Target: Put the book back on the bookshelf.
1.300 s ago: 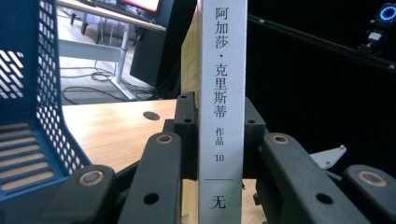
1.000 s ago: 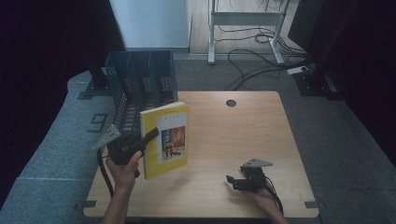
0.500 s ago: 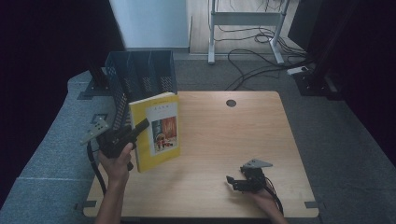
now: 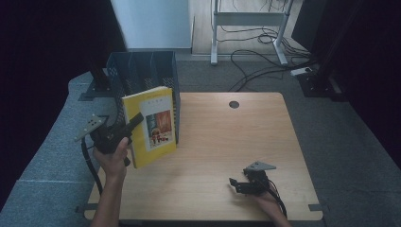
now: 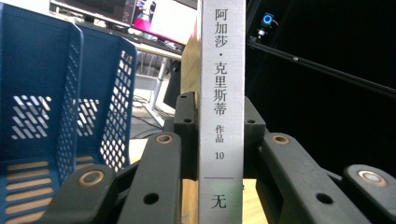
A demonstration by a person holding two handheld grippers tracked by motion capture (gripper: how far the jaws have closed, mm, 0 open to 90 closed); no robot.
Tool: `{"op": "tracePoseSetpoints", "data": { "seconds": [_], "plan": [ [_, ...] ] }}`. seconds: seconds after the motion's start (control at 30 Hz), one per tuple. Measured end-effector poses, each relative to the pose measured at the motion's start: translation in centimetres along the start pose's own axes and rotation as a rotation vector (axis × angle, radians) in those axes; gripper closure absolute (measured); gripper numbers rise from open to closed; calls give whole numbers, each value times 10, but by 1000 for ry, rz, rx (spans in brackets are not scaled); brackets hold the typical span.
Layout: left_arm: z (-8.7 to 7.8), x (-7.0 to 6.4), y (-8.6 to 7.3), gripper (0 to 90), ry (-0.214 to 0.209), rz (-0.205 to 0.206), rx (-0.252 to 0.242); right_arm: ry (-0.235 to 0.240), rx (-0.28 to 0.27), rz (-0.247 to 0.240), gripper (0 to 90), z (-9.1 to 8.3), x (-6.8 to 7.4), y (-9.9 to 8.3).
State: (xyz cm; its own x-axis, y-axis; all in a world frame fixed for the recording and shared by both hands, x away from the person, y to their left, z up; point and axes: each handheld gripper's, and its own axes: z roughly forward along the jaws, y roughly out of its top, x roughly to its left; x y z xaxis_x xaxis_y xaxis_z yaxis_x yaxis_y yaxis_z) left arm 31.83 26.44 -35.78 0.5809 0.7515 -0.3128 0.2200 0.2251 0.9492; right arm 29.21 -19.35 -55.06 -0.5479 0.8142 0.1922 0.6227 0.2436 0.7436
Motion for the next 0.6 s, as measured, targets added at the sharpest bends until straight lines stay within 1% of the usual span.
{"op": "tracePoseSetpoints", "data": {
  "seconds": [0.23, 0.6],
  "plan": [
    [1, 5, 6, 755, 25, 2, -14, -4, -3, -1, 226, 0, 0, 0],
    [8, 11, 13, 755, 57, 4, -32, -10, -7, -6, 228, 0, 1, -1]
  ]
}}
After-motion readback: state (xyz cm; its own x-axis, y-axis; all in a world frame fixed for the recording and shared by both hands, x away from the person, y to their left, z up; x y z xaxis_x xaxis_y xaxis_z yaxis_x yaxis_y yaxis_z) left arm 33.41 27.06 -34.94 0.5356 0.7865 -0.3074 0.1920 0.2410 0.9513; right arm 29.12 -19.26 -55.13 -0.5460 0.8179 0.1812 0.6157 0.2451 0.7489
